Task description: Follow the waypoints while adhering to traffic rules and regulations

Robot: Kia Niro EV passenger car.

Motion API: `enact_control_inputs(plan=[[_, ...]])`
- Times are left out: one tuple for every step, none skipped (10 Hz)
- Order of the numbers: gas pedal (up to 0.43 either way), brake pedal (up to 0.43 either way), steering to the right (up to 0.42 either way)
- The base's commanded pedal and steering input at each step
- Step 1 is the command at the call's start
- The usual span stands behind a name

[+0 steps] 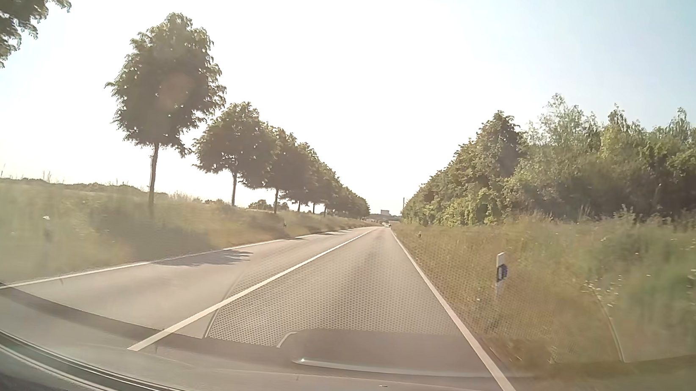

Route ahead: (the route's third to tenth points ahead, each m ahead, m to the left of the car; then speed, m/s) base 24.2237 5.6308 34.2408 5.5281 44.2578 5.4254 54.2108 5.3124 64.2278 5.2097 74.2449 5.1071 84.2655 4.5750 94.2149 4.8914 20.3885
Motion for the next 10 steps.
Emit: enact_control_inputs(plan=[[0.22,0.006,0.0],[0.22,0.006,0.0],[0.22,0.006,0.0],[0.22,0.006,0.0],[0.22,0.006,0.0],[0.22,0.006,0.0],[0.22,0.006,0.001],[0.22,0.006,0.002],[0.22,0.006,0.002],[0.22,0.006,0.002]])
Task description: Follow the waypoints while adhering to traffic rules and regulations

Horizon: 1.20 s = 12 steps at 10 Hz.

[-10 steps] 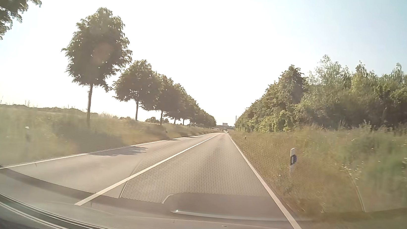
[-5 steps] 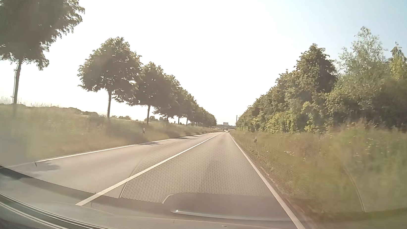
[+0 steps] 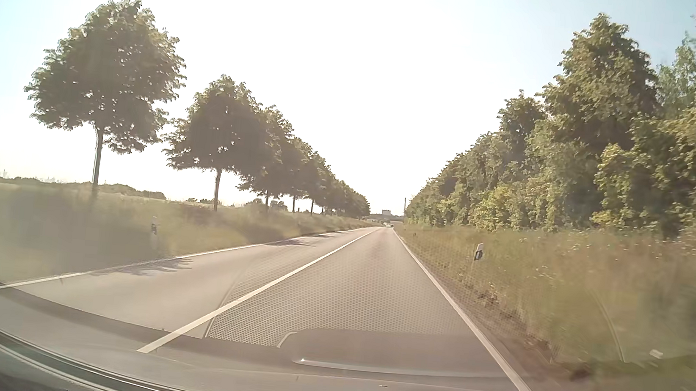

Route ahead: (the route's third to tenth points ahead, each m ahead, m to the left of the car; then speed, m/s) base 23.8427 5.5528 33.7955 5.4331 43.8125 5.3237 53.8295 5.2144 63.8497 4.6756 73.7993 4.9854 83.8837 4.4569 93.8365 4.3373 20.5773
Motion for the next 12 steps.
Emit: enact_control_inputs(plan=[[0.22,0.006,0.002],[0.22,0.006,0.002],[0.22,0.006,0.002],[0.22,0.006,0.002],[0.22,0.006,0.002],[0.22,0.006,0.002],[0.22,0.006,0.002],[0.22,0.006,0.002],[0.22,0.006,0.002],[0.22,0.006,0.002],[0.22,0.006,0.002],[0.22,0.006,0.002]])
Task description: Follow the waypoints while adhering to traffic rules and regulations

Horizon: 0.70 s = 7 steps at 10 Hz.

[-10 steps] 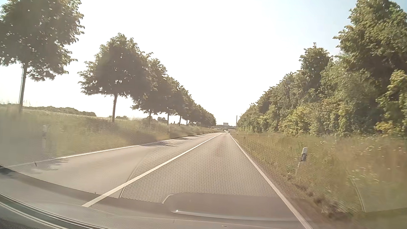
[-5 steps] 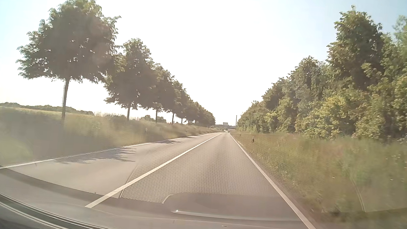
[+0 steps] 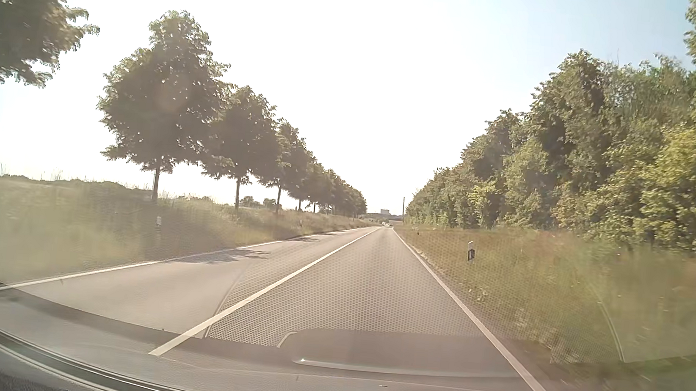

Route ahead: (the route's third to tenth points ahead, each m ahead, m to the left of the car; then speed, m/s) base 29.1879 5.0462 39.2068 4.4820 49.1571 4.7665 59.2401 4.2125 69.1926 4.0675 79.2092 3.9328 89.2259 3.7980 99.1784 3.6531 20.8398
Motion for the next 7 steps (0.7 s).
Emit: enact_control_inputs(plan=[[0.22,0.006,0.002],[0.228,0.006,0.002],[0.228,0.006,0.002],[0.228,0.006,0.002],[0.228,0.006,0.002],[0.228,0.006,0.002],[0.228,0.006,0.002]])
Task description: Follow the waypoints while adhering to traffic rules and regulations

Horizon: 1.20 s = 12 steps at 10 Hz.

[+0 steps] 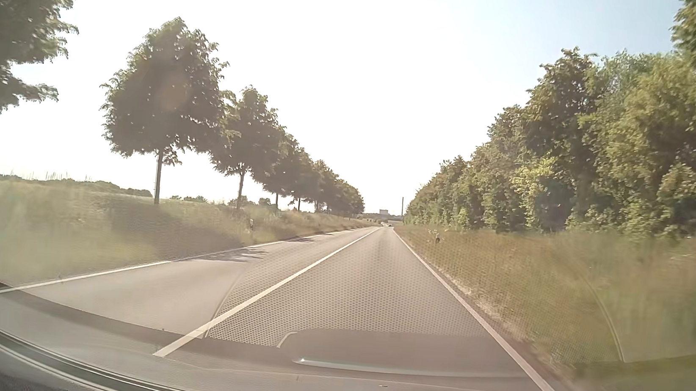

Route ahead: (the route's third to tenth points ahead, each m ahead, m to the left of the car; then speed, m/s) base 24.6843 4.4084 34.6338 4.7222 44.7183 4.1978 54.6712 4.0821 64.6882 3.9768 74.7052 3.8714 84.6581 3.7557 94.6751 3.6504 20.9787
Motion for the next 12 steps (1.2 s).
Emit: enact_control_inputs(plan=[[0.228,0.006,0.002],[0.228,0.006,0.002],[0.228,0.006,0.002],[0.228,0.006,0.002],[0.228,0.006,0.002],[0.228,0.006,0.002],[0.228,0.006,0.002],[0.228,0.006,0.002],[0.228,0.006,0.002],[0.228,0.006,0.002],[0.228,0.006,0.002],[0.228,0.006,0.003]])
